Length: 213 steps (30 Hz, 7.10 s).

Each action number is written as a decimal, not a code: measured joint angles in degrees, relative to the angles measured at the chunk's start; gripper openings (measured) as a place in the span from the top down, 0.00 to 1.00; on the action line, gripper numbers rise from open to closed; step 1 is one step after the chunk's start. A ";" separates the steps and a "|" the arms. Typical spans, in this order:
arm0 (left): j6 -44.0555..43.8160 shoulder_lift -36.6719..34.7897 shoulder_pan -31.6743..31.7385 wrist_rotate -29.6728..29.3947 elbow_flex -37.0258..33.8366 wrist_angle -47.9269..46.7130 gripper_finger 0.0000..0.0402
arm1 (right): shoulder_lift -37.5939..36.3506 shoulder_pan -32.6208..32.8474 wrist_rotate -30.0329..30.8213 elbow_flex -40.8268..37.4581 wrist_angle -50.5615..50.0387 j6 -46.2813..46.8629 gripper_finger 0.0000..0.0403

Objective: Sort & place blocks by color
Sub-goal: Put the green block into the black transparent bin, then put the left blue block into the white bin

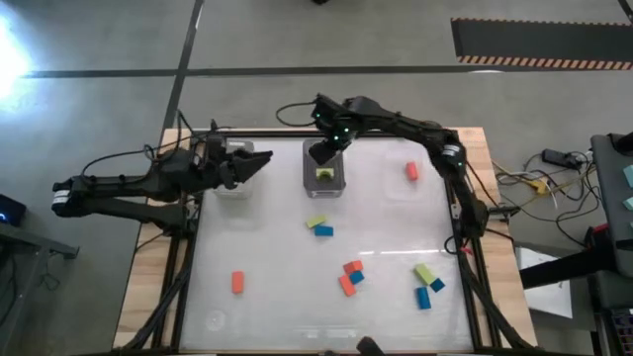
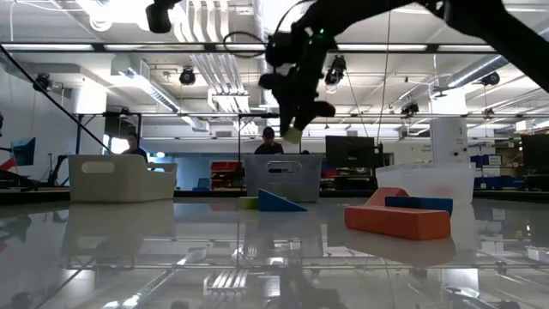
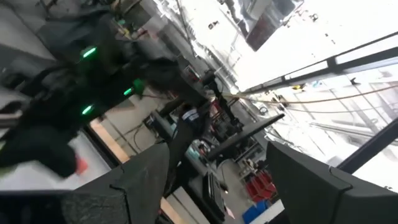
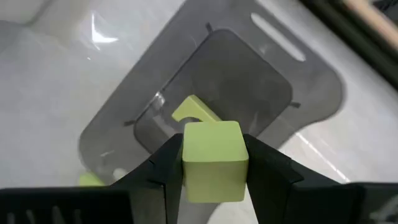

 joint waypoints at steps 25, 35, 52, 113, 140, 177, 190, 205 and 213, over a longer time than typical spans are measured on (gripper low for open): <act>3.49 -2.17 0.04 -5.63 -0.09 -0.35 0.37 | 9.33 -0.50 1.99 2.30 3.22 2.83 0.57; 3.21 -1.86 0.02 -5.61 -0.11 -0.98 0.37 | 6.50 -0.63 -0.45 2.28 2.14 2.83 0.55; 3.15 -1.06 0.02 -5.54 -0.15 -11.14 0.37 | -12.28 9.02 -9.05 2.07 -3.89 -2.14 0.59; 3.08 3.41 0.00 2.06 -0.48 -10.44 0.37 | -10.91 27.45 4.34 -51.08 49.31 -9.41 0.46; 10.59 3.63 0.02 2.62 -0.48 -10.45 0.37 | -20.46 26.38 -2.34 -51.10 45.09 -8.80 0.72; 18.44 18.11 -0.12 7.22 -0.39 19.86 0.37 | -36.99 19.57 -8.79 -50.94 82.90 18.21 0.72; 12.09 22.45 -0.11 10.54 -0.39 26.72 0.37 | -36.73 19.13 -8.48 -50.99 82.89 15.21 0.72; 10.78 22.96 -0.09 10.32 -0.48 26.50 0.60 | -36.90 18.87 -9.03 -50.94 78.76 14.35 0.72; 10.67 22.91 0.04 9.95 -0.50 26.81 0.68 | -36.90 18.89 -9.20 -50.92 77.11 12.38 0.72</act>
